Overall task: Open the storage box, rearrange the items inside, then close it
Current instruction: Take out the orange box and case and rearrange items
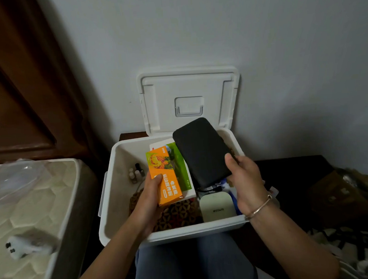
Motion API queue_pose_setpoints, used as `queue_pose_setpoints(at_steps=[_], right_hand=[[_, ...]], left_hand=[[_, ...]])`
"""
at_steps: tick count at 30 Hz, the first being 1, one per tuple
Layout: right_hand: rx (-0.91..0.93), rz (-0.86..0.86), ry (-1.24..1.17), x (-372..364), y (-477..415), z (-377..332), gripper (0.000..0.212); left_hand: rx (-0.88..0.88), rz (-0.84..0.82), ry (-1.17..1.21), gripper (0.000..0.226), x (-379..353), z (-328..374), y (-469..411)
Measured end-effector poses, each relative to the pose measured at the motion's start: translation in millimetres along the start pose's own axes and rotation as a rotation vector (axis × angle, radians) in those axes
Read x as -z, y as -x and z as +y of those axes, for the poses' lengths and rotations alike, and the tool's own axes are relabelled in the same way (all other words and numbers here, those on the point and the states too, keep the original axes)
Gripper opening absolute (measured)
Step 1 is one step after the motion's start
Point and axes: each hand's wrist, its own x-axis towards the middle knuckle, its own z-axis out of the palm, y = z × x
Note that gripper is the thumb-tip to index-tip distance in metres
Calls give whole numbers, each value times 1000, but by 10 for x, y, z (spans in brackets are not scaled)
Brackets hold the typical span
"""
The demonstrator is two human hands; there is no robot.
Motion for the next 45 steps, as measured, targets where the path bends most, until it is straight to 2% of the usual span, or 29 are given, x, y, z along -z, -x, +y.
queue_pose_setpoints(at_steps=[5,9,15,17,22,27,31,34,37,41,45], right_hand=[[-57,-39,43,-73,96,135,27],[-88,-16,37,-114,138,182,24],[-129,-134,23,-111,89,154,18],[-193,-196,-31,-91,38,102,18],[-394,-436,-337,-79,-3,0,26],[-308,-426,-297,-178,73,120,31],[-179,-520,-130,-241,202,196,46],[-111,-559,-17,-270,293,233,48],[-32,-621,67,-297,369,263,50],[37,-697,183,-324,479,248,53],[110,-697,244,-304,506,226,51]], left_hand=[[14,-13,97,34,-38,45,46],[21,-27,176,39,-72,64,86],[28,-78,234,50,-100,105,120],[50,-79,251,52,-98,114,135],[77,-134,272,55,-101,180,158],[11,-16,132,52,-199,213,132],[17,77,42,43,-230,279,129],[33,129,-4,38,-264,311,167],[-25,167,5,33,-303,313,232],[-87,145,20,35,-341,294,332],[-82,23,38,34,-306,322,417]])
